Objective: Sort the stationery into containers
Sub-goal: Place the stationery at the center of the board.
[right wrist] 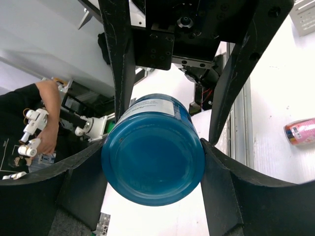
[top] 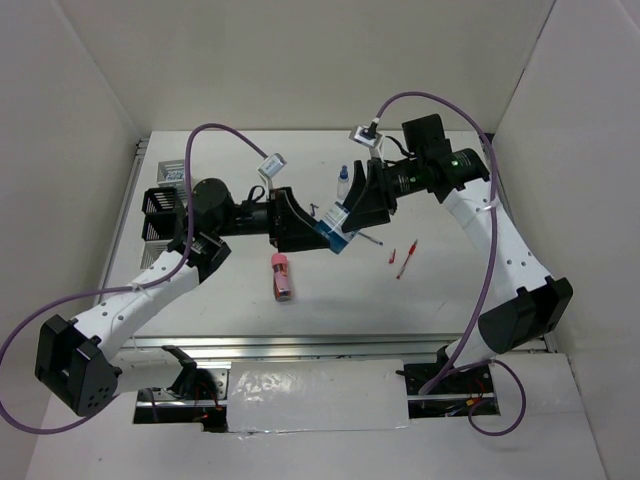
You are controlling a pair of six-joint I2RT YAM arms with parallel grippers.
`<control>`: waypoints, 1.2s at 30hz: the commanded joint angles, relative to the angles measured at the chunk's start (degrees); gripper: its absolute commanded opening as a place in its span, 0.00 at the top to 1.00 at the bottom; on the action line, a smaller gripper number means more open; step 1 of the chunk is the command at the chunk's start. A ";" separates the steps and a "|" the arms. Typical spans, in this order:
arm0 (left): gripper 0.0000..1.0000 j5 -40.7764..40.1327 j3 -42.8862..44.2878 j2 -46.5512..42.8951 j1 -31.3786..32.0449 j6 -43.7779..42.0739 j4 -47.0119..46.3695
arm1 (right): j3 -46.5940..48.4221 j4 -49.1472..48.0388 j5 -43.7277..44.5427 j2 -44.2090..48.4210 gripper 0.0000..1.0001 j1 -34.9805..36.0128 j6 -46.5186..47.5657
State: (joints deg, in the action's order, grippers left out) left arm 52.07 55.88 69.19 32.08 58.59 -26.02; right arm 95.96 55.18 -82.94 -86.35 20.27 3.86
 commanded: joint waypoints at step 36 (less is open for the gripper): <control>1.00 -1.80 0.46 -2.39 0.18 -7.96 12.83 | 0.98 -3.15 1.63 0.74 0.28 -2.25 -4.83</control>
State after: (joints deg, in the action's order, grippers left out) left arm 51.51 57.60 68.79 33.93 52.60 -18.13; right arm 93.45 50.26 -81.76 -86.50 21.50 -0.67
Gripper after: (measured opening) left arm 0.778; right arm 0.727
